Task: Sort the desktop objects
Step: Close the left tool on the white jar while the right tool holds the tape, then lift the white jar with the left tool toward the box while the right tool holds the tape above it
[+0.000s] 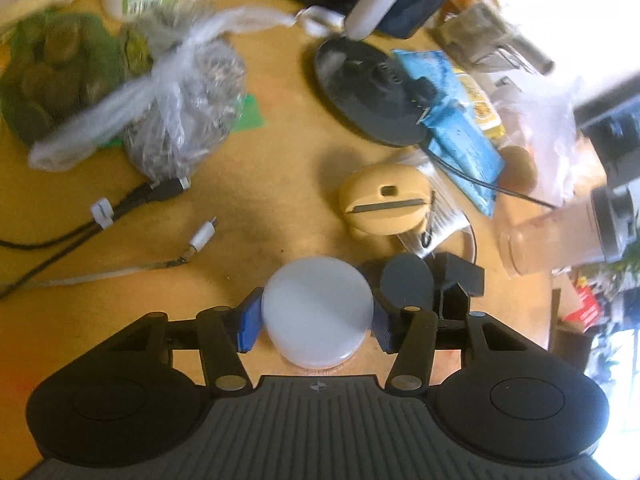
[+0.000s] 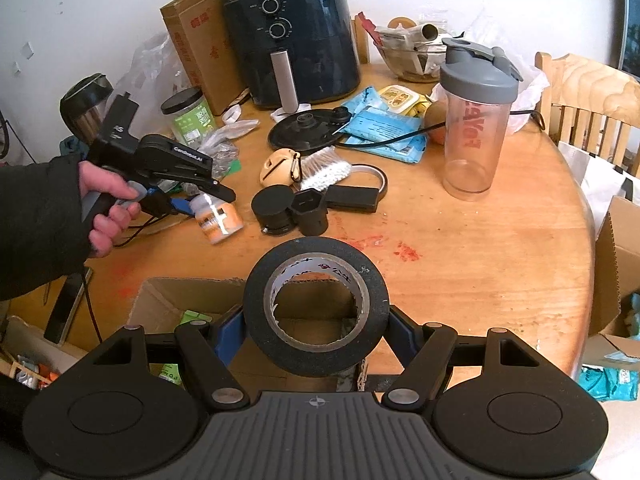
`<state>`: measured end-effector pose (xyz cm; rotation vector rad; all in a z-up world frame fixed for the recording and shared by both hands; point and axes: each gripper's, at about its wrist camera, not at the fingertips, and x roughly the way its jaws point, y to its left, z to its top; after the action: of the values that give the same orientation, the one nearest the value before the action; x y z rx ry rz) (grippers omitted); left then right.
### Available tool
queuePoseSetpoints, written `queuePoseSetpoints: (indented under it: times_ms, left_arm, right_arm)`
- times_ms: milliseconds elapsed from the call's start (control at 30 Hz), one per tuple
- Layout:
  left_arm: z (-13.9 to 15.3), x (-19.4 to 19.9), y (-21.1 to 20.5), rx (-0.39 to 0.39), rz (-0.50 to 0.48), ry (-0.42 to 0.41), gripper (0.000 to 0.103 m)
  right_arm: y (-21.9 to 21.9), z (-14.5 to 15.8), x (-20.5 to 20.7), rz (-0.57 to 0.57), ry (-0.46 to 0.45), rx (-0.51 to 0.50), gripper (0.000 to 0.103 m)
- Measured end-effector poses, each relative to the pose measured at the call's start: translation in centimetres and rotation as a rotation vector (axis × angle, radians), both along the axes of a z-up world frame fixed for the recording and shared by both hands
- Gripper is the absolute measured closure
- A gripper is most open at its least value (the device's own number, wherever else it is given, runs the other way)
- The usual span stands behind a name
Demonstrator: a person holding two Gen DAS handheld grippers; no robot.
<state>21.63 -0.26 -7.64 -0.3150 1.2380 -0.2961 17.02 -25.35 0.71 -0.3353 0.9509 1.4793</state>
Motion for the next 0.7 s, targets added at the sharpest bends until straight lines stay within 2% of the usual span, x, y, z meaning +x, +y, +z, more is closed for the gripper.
queuePoseSetpoints:
  times_ms: [133, 300, 400, 500, 700]
  left_arm:
    - [1.5, -1.6, -0.9, 0.066, -0.064, -0.095, 0.050]
    - [2.7, -4.1, -3.6, 0.223, -0.211, -0.233, 0.050]
    - [2.8, -5.3, -4.6, 0.284, -0.263, -0.283, 0.050]
    - [2.9, -6.3, -5.0, 0.306, -0.284, -0.311, 0.050]
    - [4.4, -7.6, -5.0, 0.302, -0.279, -0.341, 0.050]
  right_arm:
    - [0.3, 0.0, 0.0, 0.020, 0.003, 0.007, 0.028]
    - [0.6, -0.2, -0.2, 0.046, 0.010, 0.007, 0.028]
    - [0.8, -0.2, -0.1, 0.061, 0.011, 0.009, 0.028]
    - [0.9, -0.1, 0.0, 0.072, 0.011, 0.011, 0.028]
    - [1.1, -0.3, 0.3, 0.090, -0.002, -0.001, 0.028]
